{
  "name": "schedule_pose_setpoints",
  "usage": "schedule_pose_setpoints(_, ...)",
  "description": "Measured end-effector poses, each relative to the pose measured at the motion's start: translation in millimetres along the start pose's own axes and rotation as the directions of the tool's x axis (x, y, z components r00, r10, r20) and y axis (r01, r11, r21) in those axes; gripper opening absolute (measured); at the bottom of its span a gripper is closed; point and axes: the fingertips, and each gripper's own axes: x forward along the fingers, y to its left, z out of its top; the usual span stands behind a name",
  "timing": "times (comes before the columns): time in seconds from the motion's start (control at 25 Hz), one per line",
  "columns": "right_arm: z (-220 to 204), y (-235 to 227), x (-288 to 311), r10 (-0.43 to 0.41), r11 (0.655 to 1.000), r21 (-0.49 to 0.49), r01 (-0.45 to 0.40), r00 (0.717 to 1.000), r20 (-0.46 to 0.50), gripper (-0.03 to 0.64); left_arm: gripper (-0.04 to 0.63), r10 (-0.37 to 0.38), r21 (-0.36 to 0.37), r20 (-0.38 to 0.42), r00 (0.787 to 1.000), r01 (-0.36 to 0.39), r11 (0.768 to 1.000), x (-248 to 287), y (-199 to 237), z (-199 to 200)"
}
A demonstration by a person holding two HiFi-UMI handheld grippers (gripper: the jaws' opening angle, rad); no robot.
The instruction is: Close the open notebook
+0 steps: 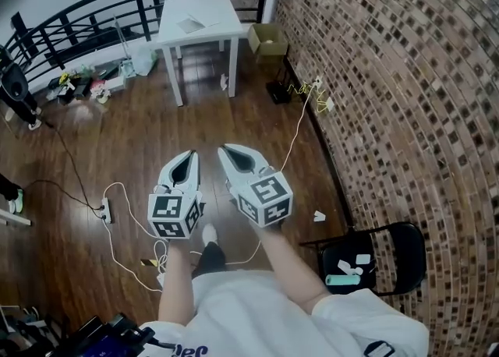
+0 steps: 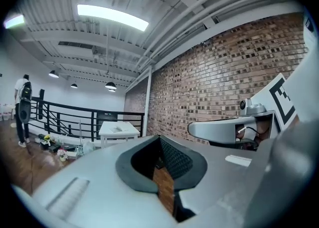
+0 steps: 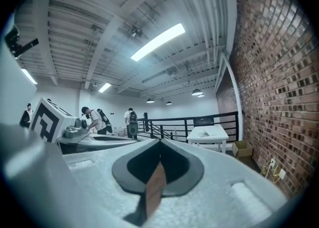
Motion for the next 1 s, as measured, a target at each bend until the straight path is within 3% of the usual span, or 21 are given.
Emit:
schedule_pose_setpoints(0.36,19,-30,115,0.0,1.0,0.004,0.001,1.0,-0.007,-0.012,0.015,-0.001,-0.012,0.004,1.0,0.001,1.0,77,92,24)
schedule_pose_setpoints(0.76,51,-61,218,-0.027,0.999,-0.022,0.028,0.999,0.022,-0.012,0.015,-0.01,0.032,0.03,0.999,0.009,0.999,144,175,59)
schedule_pose_setpoints(1.0,44,-80,239,-0.049,0.999,-0.013,0.049,0.999,0.001,-0.012,0.015,-0.022,0.012,0.036,0.999,0.022,1.0,171,190,60)
